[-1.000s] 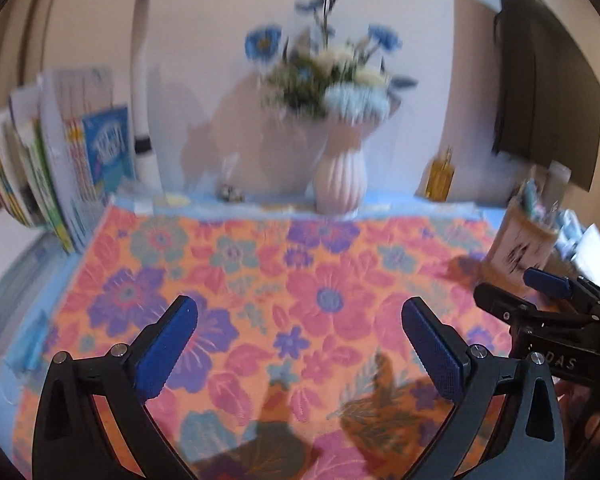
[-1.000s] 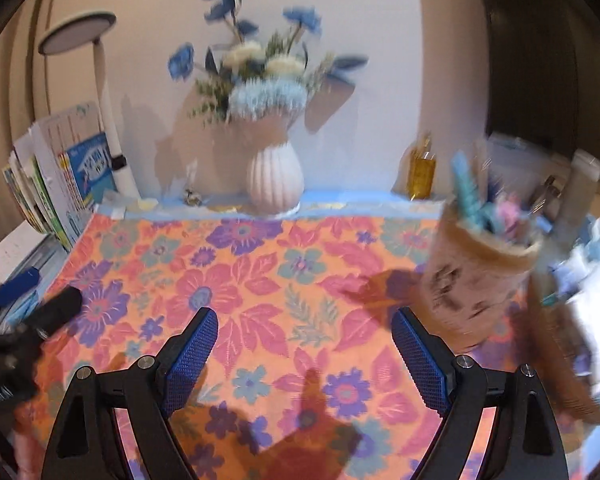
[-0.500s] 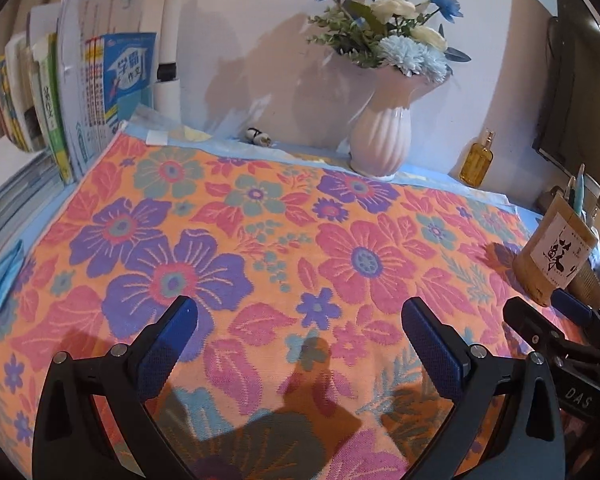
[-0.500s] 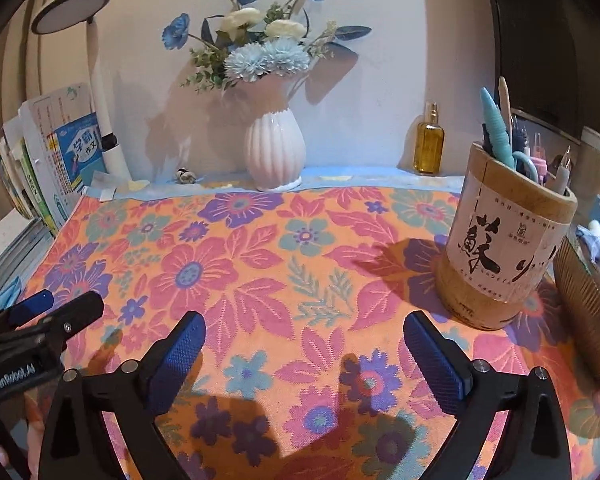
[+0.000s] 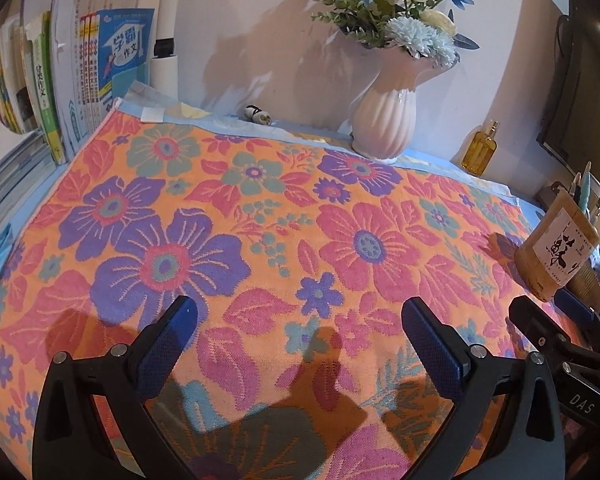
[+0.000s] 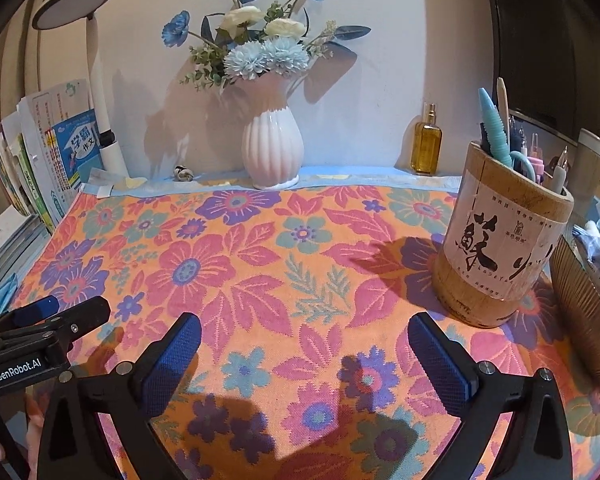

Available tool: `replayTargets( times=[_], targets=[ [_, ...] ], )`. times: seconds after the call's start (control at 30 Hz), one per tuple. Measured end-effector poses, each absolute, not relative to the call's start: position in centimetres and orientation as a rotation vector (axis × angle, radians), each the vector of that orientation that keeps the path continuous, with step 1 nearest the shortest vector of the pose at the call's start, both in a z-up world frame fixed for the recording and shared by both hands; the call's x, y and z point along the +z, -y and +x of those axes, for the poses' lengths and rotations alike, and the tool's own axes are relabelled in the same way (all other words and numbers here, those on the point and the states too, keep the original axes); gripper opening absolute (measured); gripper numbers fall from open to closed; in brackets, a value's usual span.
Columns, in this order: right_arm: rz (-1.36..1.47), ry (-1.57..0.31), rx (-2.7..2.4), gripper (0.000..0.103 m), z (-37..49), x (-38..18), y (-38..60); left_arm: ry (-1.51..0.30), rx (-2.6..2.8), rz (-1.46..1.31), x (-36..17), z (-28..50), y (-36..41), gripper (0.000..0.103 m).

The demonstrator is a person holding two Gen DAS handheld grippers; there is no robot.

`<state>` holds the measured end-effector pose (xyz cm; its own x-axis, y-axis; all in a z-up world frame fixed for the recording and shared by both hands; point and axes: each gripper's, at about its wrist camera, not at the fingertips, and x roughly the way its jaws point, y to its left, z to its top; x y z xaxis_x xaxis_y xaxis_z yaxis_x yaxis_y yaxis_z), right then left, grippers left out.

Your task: Organize soft objects

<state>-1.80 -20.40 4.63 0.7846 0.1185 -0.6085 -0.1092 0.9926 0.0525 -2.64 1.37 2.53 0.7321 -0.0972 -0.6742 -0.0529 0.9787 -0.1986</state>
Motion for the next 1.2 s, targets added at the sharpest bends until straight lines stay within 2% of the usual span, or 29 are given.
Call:
replayTargets(
  times=[0.47, 1.2],
  targets=[
    [0.004, -0.678, 0.110, 0.103, -1.7, 4.4, 20.0, -0.783, -0.012, -0.343, 1.8, -2.1, -3.4, 0.102],
    [-0.011, -0.697, 0.112, 0.103, -1.3, 4.1, 20.0, -0.782, 0.008, -0.251, 2.0, -2.0, -2.3, 0.102]
  ],
)
